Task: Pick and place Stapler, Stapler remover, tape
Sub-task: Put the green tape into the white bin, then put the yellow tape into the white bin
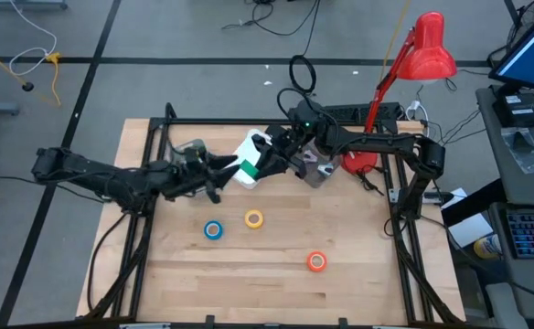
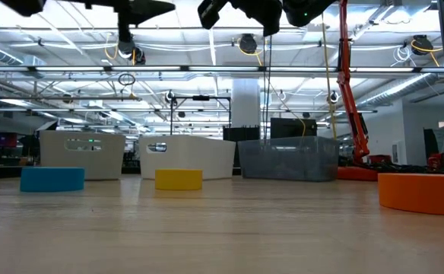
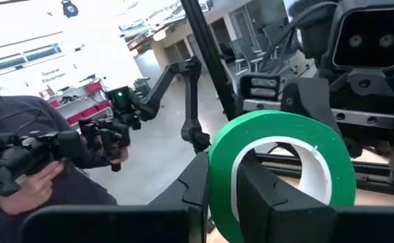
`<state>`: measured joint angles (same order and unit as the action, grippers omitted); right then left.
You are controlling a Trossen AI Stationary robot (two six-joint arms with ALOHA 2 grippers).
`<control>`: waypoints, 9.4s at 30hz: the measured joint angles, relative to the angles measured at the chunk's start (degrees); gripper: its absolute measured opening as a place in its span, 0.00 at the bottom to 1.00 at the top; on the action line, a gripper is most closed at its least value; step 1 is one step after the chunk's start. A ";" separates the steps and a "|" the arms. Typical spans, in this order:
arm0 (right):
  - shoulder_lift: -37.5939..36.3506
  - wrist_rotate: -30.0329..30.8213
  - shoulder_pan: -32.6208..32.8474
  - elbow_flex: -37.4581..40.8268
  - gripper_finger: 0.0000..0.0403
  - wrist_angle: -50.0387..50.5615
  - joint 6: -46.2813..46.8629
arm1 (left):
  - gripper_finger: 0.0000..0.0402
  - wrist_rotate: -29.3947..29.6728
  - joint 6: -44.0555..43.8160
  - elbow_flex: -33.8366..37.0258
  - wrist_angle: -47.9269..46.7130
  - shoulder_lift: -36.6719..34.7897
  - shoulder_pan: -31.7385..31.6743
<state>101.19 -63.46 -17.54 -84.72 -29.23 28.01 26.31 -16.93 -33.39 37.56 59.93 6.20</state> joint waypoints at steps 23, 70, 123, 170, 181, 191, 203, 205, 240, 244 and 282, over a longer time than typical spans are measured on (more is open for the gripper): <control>-0.31 0.91 -1.92 0.08 0.09 2.78 -3.39 | 0.45 -1.99 -4.54 -5.74 -19.49 -3.71 -0.05; -0.33 3.28 -1.57 0.06 0.10 5.97 -4.30 | 0.10 -6.43 -3.06 -5.72 -7.03 3.46 -5.92; -30.00 39.38 -14.74 25.67 0.41 27.27 -29.42 | 0.09 -31.05 -5.18 -22.33 -50.57 14.76 -35.88; -67.98 65.16 -13.53 58.77 0.41 26.92 -23.93 | 0.09 -37.13 1.75 -59.86 -87.45 58.04 -41.26; -67.98 65.18 -13.53 58.77 0.40 26.50 -24.13 | 0.09 -36.41 -2.78 -59.88 -83.79 58.26 -39.06; -67.95 65.16 -13.53 58.77 0.40 24.77 -24.15 | 0.09 -35.77 -4.63 -59.86 -83.49 59.11 -39.08; -67.95 65.16 -13.53 58.77 0.40 23.44 -24.17 | 0.21 -34.85 -5.64 -59.84 -83.95 60.75 -38.69; -67.98 65.16 -13.55 58.77 0.39 23.44 -24.17 | 0.25 -35.04 -4.40 -59.84 -83.80 60.75 -38.69; -67.89 64.94 -13.55 58.77 0.39 23.93 -24.17 | 0.33 -33.73 -6.76 -59.84 -100.77 38.06 -12.19; -67.89 64.94 -13.55 58.77 0.39 23.93 -24.17 | 0.33 -32.36 -15.57 -59.15 -104.34 38.48 -7.51; -67.91 64.92 -13.55 58.74 0.39 23.90 -24.19 | 0.33 -25.84 22.19 -37.08 -73.26 38.98 1.47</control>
<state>33.28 1.45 -31.09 -25.98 -5.32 3.82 0.47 5.26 -70.48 -35.70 98.92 7.67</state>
